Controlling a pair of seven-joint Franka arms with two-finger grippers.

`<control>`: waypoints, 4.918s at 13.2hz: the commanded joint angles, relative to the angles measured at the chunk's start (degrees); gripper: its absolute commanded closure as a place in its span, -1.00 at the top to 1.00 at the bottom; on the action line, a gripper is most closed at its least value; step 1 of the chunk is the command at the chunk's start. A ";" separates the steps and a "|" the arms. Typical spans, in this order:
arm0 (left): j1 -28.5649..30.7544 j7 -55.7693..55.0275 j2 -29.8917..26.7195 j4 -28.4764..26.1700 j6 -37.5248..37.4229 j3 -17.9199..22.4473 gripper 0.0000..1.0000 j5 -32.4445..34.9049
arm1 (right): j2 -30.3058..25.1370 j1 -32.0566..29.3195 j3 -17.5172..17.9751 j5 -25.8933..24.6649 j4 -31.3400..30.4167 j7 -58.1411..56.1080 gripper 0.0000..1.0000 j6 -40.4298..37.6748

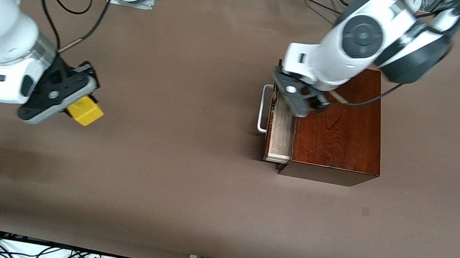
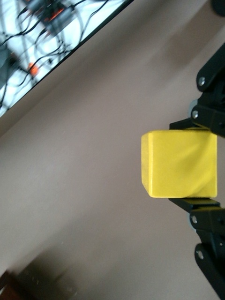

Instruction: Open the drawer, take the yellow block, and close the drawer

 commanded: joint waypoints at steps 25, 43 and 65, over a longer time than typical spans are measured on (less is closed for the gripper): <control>-7.62 28.03 14.40 2.59 -2.73 4.61 1.00 23.09 | 6.53 -6.93 1.12 1.55 -45.80 23.67 -1.00 50.97; -6.22 -9.67 4.29 19.45 -24.51 4.70 1.00 12.63 | -8.38 -8.24 3.41 1.46 -47.02 27.11 1.00 40.70; -1.55 -23.30 -18.12 0.13 -13.46 33.70 1.00 1.39 | -25.89 -9.04 -2.12 -3.98 -32.09 27.20 1.00 2.55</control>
